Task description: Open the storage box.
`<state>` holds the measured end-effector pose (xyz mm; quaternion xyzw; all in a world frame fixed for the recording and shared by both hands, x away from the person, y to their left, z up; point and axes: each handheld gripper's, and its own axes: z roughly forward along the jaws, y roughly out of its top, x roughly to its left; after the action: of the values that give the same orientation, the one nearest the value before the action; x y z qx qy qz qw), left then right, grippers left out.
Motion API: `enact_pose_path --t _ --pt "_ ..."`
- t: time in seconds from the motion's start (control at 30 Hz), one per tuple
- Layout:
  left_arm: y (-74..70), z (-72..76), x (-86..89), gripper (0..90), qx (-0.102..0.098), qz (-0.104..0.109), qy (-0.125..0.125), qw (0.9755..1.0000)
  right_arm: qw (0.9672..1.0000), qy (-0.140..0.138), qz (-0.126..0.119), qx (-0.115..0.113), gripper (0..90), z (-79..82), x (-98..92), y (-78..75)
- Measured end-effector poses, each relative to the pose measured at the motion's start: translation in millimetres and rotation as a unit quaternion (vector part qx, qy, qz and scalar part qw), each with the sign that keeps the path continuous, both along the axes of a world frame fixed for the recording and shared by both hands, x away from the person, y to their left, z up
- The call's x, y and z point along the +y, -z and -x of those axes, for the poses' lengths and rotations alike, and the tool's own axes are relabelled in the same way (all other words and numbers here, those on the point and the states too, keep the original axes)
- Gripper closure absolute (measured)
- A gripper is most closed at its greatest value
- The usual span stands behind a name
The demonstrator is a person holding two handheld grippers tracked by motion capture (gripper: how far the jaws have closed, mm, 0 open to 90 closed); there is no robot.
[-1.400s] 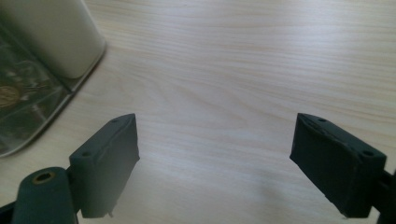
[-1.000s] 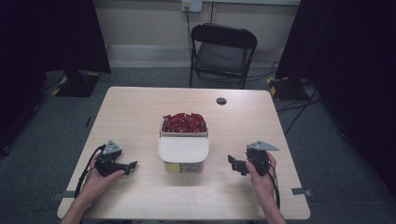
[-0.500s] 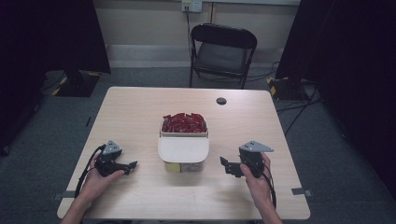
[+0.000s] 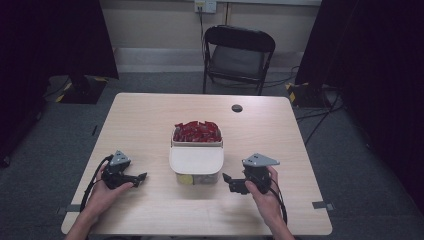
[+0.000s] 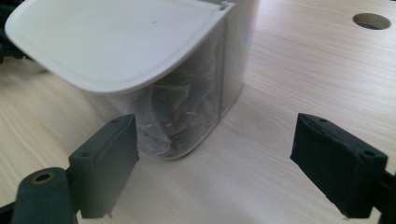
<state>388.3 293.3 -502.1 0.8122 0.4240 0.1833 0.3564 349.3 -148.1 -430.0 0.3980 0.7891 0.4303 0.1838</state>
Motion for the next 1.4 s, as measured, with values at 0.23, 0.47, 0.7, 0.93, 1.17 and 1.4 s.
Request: enact_pose_path --t 0.23,0.47,0.7,0.93,1.17,1.4 --pt "0.1 -0.1 0.0 13.3 0.0 0.001 0.0 1.0 0.9998 -0.015 0.005 0.008 14.3 0.8 13.7 6.0" --pt "0.1 0.0 -0.1 13.3 -0.001 0.001 0.0 1.0 0.9996 -0.026 0.006 0.012 14.3 1.9 22.2 8.1" --pt "0.0 0.0 0.0 13.3 0.0 0.0 0.0 1.0 0.9994 -0.029 -0.004 0.019 14.3 -5.0 28.1 9.0" --pt "0.1 -0.1 0.0 13.3 -0.001 0.001 0.0 1.0 0.9995 -0.025 -0.007 0.02 14.4 -11.8 31.9 9.6" --pt "0.1 0.0 -0.1 13.3 -0.001 0.001 -0.001 1.0 0.9988 -0.043 -0.001 0.023 12.7 -16.9 38.9 9.3" --pt "0.1 -0.1 -0.1 13.3 -0.001 0.001 0.0 1.0 0.9989 -0.042 -0.007 0.02 12.5 -16.4 38.3 6.3"
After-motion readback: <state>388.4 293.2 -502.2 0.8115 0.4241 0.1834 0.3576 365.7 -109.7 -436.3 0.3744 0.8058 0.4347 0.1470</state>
